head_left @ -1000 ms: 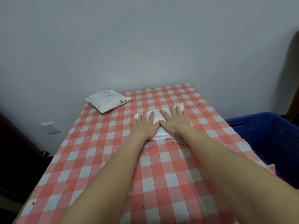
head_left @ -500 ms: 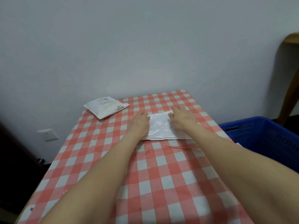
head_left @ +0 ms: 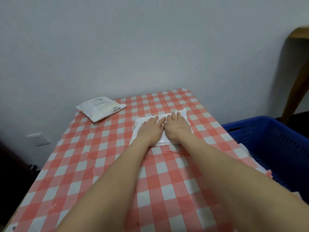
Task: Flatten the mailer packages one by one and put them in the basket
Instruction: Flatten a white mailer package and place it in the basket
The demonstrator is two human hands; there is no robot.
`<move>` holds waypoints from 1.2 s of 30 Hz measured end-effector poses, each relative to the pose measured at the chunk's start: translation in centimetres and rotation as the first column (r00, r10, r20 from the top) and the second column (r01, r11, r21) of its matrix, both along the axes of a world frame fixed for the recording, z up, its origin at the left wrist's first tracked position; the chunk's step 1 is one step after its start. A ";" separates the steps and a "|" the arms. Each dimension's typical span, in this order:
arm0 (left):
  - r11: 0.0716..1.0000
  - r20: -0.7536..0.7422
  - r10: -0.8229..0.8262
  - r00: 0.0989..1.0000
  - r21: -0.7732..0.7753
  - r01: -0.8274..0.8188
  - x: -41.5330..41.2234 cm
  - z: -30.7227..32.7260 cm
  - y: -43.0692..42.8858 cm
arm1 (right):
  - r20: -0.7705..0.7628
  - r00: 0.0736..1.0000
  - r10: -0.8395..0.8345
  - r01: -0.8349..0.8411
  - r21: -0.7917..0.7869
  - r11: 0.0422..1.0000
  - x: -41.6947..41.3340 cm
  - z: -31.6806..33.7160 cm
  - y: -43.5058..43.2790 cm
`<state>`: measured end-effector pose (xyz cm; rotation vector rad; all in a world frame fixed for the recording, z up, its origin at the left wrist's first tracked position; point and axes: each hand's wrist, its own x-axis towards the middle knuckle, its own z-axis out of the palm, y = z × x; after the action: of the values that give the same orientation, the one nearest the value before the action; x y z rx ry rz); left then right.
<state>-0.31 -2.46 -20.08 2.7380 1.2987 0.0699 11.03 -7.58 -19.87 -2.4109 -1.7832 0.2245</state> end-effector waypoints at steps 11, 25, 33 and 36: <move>0.990 -0.023 0.137 0.990 -0.022 -0.137 -0.1 -0.1 -0.9 | -0.005 0.997 -0.082 0.082 -0.068 0.994 0.1 -0.1 0.1; 0.854 0.321 0.516 0.794 -0.115 -0.508 -4.1 3.0 -0.3 | -0.201 0.928 -0.312 0.350 0.195 0.916 2.5 3.1 -1.7; 0.831 0.242 0.556 0.795 -0.147 -0.536 -7.1 3.2 -0.8 | -0.294 0.896 -0.334 0.376 0.097 0.922 1.2 2.6 -2.1; 0.812 0.201 0.583 0.787 -0.104 -0.574 -8.3 3.3 -1.0 | -0.196 0.932 -0.304 0.333 0.135 0.933 0.3 2.9 -2.2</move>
<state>-8.62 -3.47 -16.80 2.1098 1.9824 0.3875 11.31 -9.80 -17.01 -2.4310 -1.2605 0.2298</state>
